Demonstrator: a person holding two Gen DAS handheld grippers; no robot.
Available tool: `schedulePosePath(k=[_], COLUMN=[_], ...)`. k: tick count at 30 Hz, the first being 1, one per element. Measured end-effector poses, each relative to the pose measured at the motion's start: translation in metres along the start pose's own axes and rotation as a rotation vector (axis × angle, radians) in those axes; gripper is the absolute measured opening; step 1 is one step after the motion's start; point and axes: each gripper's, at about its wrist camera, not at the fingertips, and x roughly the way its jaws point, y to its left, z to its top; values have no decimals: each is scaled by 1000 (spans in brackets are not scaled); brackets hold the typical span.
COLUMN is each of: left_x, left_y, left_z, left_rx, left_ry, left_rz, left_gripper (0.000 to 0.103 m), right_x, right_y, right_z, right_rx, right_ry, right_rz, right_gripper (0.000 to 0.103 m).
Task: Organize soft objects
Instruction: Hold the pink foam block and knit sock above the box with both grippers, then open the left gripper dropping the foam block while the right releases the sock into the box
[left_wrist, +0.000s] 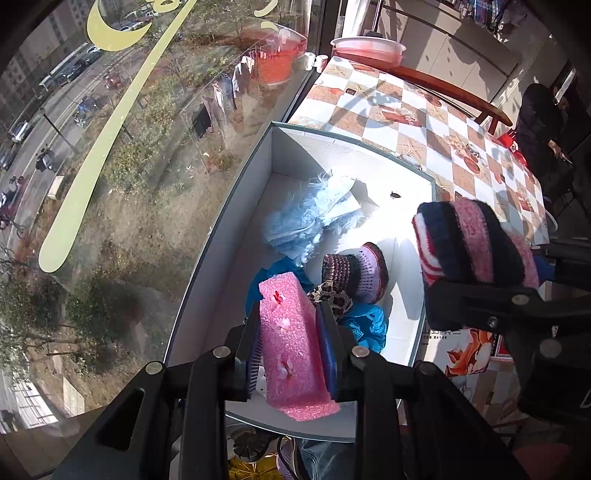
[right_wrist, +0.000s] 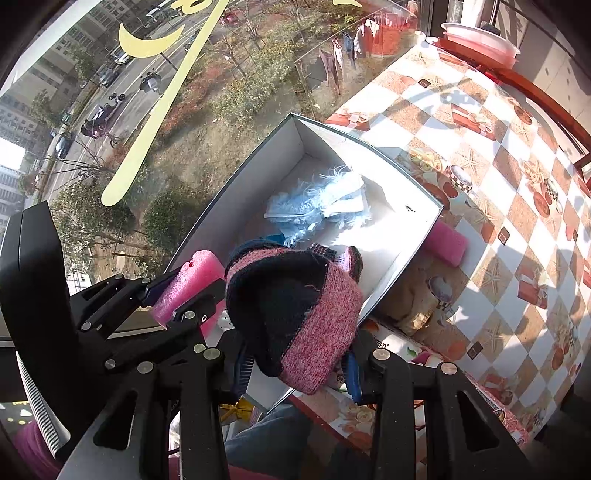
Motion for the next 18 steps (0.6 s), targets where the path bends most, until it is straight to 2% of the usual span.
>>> schedulePosePath(k=[11,16,17,18], left_x=[1,-1,-3,-5], left_y=[1,0,-1,-3], left_z=[-1,-2,-2,-2], left_rx=[-2,8,14,22], left_ry=[12,-2,-12,-21], left_rz=[2,-19,-19,-20], left_gripper=[30,30,31,43], right_x=[5,6,6,6], right_y=[-1,1,1,1], right_z=[3,5,5,6], right_rx=[-4,-11,-12,-10], right_ry=[16,15,15,17], right_rz=[1,32,41,47], right_gripper=[41,43,45,46])
